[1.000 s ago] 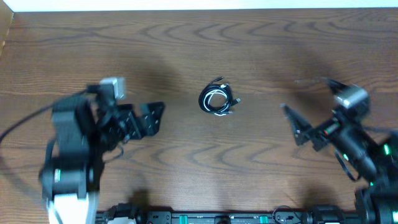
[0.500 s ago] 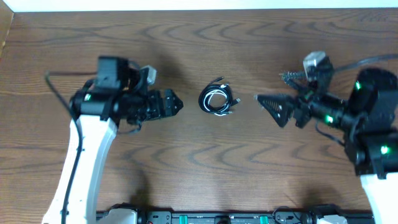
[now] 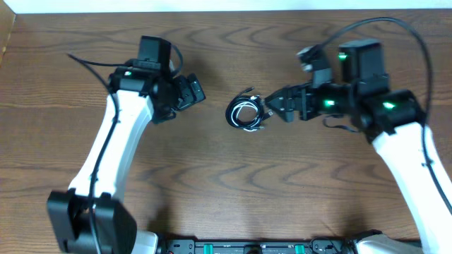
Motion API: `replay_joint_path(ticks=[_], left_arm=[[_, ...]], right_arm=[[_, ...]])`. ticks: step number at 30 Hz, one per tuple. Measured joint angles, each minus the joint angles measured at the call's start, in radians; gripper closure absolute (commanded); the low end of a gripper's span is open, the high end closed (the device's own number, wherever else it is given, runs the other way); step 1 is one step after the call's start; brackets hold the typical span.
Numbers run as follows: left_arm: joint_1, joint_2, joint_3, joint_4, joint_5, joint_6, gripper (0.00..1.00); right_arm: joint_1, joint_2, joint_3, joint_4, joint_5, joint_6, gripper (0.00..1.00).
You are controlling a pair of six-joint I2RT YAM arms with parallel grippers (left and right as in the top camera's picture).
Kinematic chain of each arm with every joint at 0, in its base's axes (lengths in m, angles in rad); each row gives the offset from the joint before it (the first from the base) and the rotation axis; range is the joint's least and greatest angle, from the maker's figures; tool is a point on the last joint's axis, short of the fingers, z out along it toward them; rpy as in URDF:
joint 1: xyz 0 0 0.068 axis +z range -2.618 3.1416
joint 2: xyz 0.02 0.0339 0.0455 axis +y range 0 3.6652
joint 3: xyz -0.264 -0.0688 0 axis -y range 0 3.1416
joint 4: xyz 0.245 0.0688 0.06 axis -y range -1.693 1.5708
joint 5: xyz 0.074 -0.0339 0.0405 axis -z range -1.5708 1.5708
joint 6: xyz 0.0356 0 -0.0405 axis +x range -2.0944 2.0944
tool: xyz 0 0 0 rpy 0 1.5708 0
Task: Untangle cables
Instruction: 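Move both grippers forward to the tangled cable bundle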
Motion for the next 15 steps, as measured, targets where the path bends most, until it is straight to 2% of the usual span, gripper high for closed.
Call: replay_joint_path(ticks=[1, 3, 4, 9, 15], left_arm=[[-0.006, 0.026, 0.000, 0.005, 0.000, -0.007, 0.03], [-0.021, 0.083, 0.000, 0.011, -0.001, -0.018, 0.27], [-0.028, 0.113, 0.000, 0.016, 0.000, -0.018, 0.34], [-0.052, 0.252, 0.000, 0.047, 0.034, -0.033, 0.36], [-0.087, 0.370, 0.000, 0.115, 0.120, -0.035, 0.45]], right_arm=[[0.017, 0.029, 0.000, 0.006, -0.003, 0.010, 0.01], [0.039, 0.069, -0.001, 0.019, -0.005, 0.023, 0.01], [0.048, 0.092, -0.001, 0.028, -0.005, 0.032, 0.01], [0.066, 0.153, -0.006, 0.043, -0.006, 0.051, 0.01], [0.066, 0.162, -0.008, 0.053, 0.005, 0.060, 0.01]])
